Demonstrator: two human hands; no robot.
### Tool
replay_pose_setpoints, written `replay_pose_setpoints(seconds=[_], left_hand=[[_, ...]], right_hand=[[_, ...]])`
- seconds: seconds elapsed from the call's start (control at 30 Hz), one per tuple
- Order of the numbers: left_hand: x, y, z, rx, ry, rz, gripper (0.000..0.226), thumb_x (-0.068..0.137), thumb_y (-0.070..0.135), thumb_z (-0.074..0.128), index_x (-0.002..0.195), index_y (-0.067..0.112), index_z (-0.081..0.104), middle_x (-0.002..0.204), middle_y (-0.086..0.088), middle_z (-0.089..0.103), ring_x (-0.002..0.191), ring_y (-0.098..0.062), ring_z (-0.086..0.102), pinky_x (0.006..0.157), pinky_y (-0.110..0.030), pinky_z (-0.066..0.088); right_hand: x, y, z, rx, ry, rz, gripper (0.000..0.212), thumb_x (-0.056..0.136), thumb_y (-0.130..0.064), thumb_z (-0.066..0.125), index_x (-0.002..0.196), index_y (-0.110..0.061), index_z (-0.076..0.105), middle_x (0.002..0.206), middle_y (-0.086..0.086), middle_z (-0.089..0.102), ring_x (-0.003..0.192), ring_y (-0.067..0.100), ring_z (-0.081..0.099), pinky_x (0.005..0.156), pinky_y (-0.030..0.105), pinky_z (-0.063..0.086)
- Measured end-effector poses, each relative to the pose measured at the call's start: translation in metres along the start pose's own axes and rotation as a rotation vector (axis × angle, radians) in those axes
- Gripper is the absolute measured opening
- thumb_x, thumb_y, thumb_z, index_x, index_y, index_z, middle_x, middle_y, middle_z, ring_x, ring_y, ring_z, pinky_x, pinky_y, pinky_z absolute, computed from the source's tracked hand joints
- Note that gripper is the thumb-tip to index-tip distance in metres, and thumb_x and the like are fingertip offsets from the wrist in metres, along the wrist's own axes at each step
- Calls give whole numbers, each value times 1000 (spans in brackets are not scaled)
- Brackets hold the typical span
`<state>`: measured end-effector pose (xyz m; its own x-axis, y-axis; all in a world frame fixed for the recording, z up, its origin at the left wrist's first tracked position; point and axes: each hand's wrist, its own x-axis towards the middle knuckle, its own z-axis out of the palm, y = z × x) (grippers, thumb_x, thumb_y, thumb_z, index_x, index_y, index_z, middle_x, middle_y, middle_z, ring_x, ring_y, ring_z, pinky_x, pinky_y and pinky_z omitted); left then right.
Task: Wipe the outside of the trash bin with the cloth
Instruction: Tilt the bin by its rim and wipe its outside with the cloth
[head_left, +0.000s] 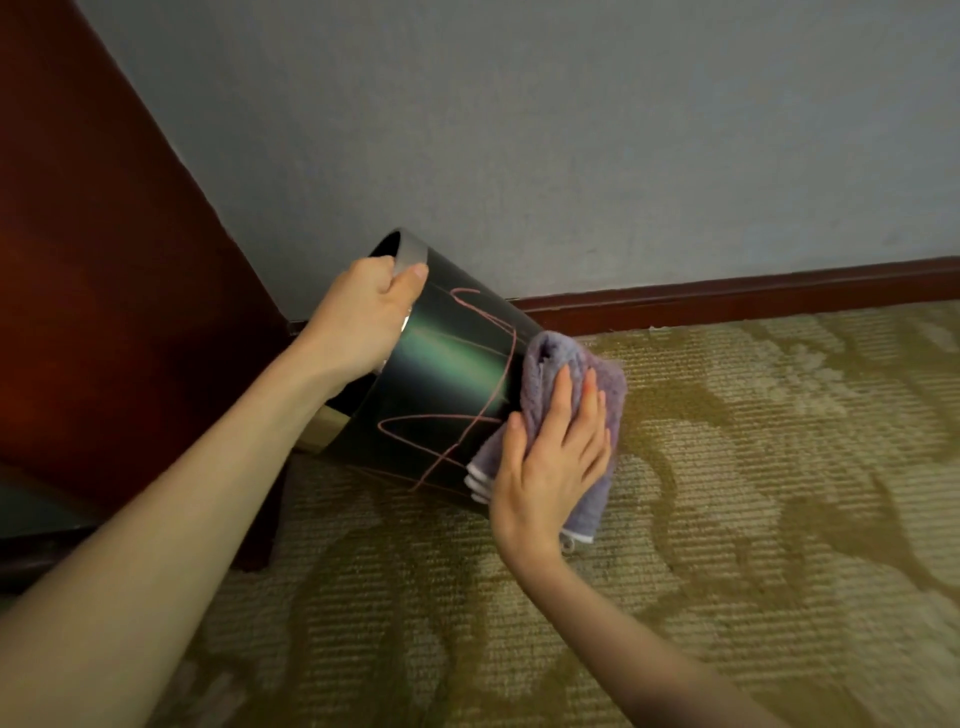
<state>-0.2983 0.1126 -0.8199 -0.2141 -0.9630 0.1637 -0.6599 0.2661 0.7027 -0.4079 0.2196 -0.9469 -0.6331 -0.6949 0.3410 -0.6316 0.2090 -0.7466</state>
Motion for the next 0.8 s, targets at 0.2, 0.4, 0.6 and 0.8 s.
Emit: replay_pose_setpoints(seconds=[0.2, 0.4, 0.6, 0.8], left_hand=[[-8, -11, -20, -45, -30, -36, 56, 96, 38, 41, 95, -17, 54, 82, -13, 50, 77, -24, 50, 77, -56, 44], [-17, -17, -21, -46, 8, -28, 61, 89, 43, 41, 90, -17, 53, 78, -13, 50, 73, -24, 49, 77, -58, 44], [-14, -24, -13, -80, 9, -11, 53, 96, 39, 43, 95, -13, 54, 82, -29, 59, 73, -38, 61, 62, -31, 54], [-20, -17, -9, -86, 25, 50, 47, 100, 30, 42, 95, -15, 54, 90, -37, 62, 80, -44, 62, 73, -52, 49]], right_hand=[[12, -10, 4, -73, -22, -67, 55, 91, -36, 35, 142, -15, 39, 147, 11, 41, 138, 29, 31, 112, 49, 20], [35, -13, 2, -98, -64, -112, 54, 88, -35, 34, 138, -16, 45, 142, 8, 48, 132, 29, 39, 110, 45, 23], [88, -14, 0, -33, -229, -66, 42, 89, -31, 42, 128, -19, 53, 130, 4, 56, 122, 27, 46, 105, 42, 29], [132, -18, 0, -28, -417, 110, 31, 89, -31, 39, 101, -16, 63, 113, 16, 65, 105, 38, 54, 88, 43, 37]])
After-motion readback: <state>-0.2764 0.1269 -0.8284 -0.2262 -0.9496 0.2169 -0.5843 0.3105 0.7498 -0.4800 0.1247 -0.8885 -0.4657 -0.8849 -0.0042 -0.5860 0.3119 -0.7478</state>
